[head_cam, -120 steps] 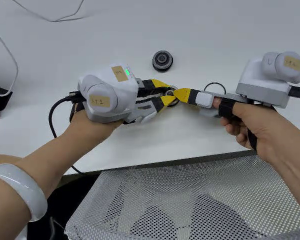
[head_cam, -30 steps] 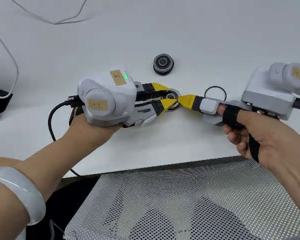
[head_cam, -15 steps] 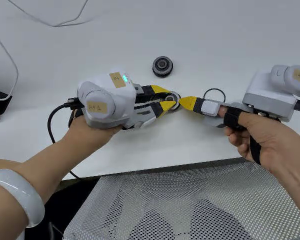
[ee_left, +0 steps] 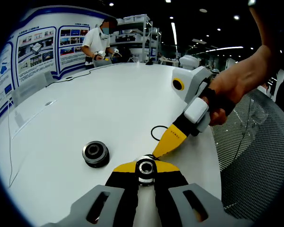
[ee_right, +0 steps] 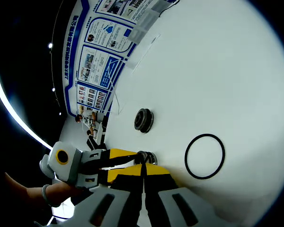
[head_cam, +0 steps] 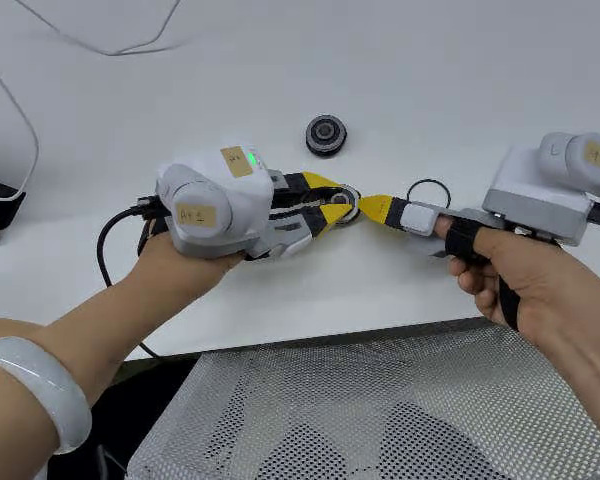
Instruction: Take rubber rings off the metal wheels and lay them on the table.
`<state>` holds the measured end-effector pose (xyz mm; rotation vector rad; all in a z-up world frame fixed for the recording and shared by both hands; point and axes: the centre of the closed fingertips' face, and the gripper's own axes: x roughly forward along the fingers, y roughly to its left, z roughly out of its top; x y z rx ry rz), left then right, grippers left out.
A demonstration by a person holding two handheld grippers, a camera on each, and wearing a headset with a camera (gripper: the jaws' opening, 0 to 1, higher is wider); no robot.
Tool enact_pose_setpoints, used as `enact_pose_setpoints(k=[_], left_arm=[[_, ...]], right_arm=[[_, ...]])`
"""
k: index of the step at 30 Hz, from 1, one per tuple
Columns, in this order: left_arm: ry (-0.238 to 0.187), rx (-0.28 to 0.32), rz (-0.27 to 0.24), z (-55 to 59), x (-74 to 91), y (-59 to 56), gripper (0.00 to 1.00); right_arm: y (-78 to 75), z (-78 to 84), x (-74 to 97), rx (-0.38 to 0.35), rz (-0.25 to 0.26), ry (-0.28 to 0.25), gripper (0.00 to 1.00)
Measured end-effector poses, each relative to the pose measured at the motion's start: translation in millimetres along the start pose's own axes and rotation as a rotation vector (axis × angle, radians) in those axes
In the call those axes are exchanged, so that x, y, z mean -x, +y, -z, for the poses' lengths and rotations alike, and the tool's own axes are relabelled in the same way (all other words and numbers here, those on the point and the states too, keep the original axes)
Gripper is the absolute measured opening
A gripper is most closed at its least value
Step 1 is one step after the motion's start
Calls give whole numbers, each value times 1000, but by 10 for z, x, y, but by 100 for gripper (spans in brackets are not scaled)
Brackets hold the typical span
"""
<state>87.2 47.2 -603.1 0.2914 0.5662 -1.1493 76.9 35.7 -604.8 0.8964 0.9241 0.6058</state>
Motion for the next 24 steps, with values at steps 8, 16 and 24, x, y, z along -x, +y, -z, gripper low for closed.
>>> enact_pose_setpoints(k=[8,16,24], left_arm=[[-1,-2,0,4,2,4,11],[-4,-1,0,0,2,3,11],[-6,-2,2,0,2,5,11]], right_arm=[[29,-3,-20,-6,-13,4,1],[84,-2,-20,-8,-37,6,1],[121,-6,-25,-15,-62,7,0]])
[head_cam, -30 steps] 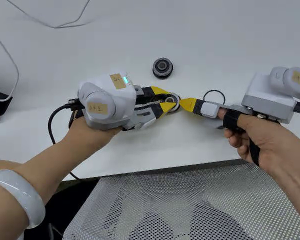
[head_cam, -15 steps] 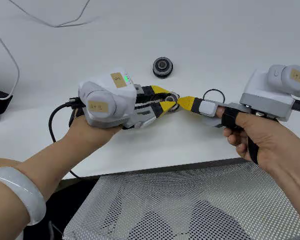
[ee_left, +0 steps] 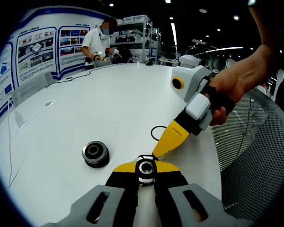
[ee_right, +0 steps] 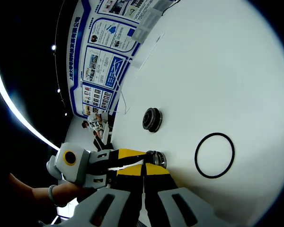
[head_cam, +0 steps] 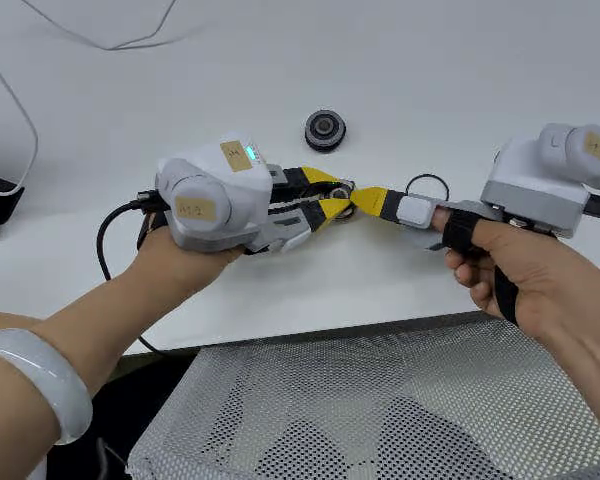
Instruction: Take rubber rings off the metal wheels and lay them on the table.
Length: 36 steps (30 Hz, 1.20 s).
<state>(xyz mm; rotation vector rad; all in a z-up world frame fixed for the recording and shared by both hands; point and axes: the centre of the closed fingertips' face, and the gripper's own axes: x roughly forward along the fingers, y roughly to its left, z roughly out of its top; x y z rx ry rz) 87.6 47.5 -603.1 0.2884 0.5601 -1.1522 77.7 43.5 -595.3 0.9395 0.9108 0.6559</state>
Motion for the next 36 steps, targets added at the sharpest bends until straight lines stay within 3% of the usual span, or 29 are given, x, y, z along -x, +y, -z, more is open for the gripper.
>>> enact_pose_setpoints(k=[12,20,27,31,36], left_arm=[[-3,4,4,-2,0,0,11],[-4,31,20,-20,4,6,12],[-13,21,28,-56,67,-19,13],[-45,27,5,-125,139,4,20],[-34,31,-7,-81,212,25,19]], right_arm=[[114,30,11,-4,-52,13,0],[57,3,-4,-10,-37,-3,1],[7,-1,-1,-10,-14,-9,1],[-2,-13,-7,-16,-13,-16,1],[47,-8,-19,-10,-21,-17,1]])
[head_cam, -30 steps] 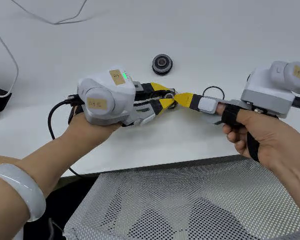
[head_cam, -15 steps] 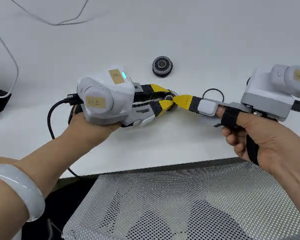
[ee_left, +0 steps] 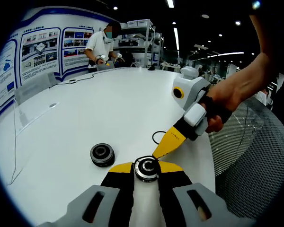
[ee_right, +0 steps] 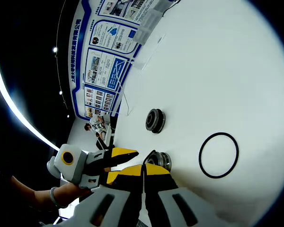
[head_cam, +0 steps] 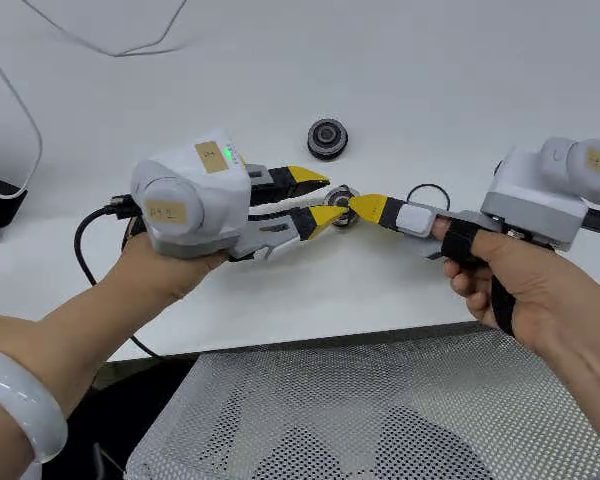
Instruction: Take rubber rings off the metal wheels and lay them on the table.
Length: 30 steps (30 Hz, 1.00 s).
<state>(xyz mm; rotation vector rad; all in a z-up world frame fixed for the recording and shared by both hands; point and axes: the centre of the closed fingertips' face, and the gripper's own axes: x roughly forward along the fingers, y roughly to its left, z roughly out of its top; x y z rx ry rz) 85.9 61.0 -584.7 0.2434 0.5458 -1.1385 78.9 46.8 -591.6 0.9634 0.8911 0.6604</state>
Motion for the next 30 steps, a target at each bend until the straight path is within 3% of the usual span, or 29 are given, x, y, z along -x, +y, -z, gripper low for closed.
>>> enact_pose_setpoints(k=[6,8,30], left_arm=[[26,12,-8,113,65,3,21],[24,14,-5,121,75,-10,20],[20,30,-20,139,108,-3,22]], right_arm=[[22,0,-18,14,-4,-4,1],[105,-31,-27,19,-41,-17,1],[228,-123,135,2,-61,-41,1]])
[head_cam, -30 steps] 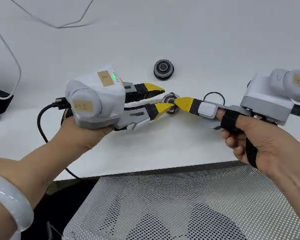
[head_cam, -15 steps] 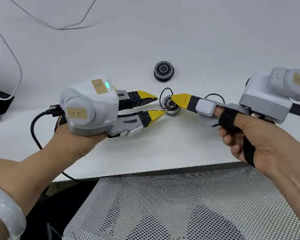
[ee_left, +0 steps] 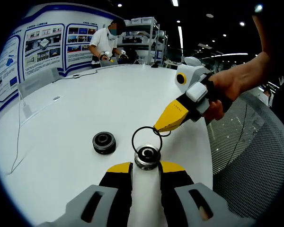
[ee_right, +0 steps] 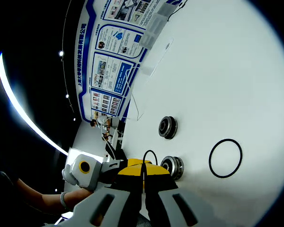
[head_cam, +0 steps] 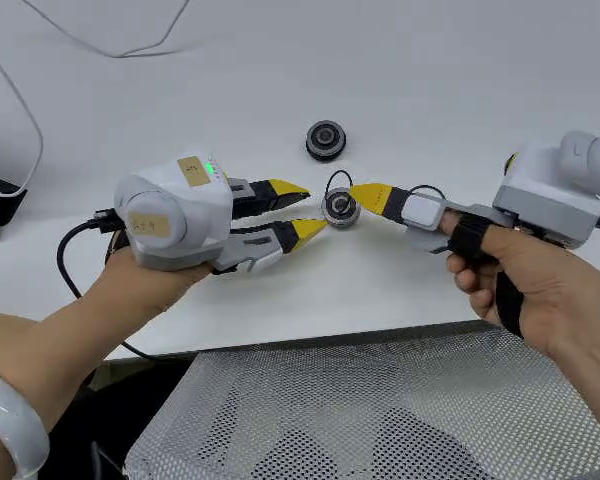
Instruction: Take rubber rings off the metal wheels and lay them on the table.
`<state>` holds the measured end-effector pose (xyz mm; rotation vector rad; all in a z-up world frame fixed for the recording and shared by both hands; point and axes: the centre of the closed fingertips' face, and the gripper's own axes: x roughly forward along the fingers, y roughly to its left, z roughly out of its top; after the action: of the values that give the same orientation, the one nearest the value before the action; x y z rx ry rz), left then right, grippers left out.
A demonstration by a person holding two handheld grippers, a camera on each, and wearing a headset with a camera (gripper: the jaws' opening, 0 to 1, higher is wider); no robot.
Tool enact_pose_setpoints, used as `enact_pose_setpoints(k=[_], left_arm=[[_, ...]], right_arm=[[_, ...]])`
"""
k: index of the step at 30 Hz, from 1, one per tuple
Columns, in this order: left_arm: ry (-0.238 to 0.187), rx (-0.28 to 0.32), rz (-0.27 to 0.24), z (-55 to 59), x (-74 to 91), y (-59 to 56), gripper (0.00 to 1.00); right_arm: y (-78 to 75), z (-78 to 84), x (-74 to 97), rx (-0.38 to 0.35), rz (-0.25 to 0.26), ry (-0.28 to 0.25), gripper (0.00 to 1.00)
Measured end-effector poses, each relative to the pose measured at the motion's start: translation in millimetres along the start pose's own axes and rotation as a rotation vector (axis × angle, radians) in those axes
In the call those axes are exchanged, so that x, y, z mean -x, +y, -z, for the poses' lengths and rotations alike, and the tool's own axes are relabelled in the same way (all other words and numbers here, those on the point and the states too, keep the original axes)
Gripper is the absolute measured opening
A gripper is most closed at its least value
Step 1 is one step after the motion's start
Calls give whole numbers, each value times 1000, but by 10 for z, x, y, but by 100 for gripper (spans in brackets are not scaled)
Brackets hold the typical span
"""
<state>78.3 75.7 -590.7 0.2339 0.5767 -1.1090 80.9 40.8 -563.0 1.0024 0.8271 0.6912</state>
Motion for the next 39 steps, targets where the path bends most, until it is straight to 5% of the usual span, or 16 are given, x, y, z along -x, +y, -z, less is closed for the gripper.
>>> enact_pose_setpoints(k=[7,20,39], left_arm=[[-7,8,-4,14,37,-3,23],[-22,32,-41,57,129,43,38],[-24,64,-102,219,282,217,55]], right_arm=[[-8,-77,140,1,10,-24,1],[-400,-272,526,-36,129,-107,1],[-597,-251,610,-77,191,-109,2]])
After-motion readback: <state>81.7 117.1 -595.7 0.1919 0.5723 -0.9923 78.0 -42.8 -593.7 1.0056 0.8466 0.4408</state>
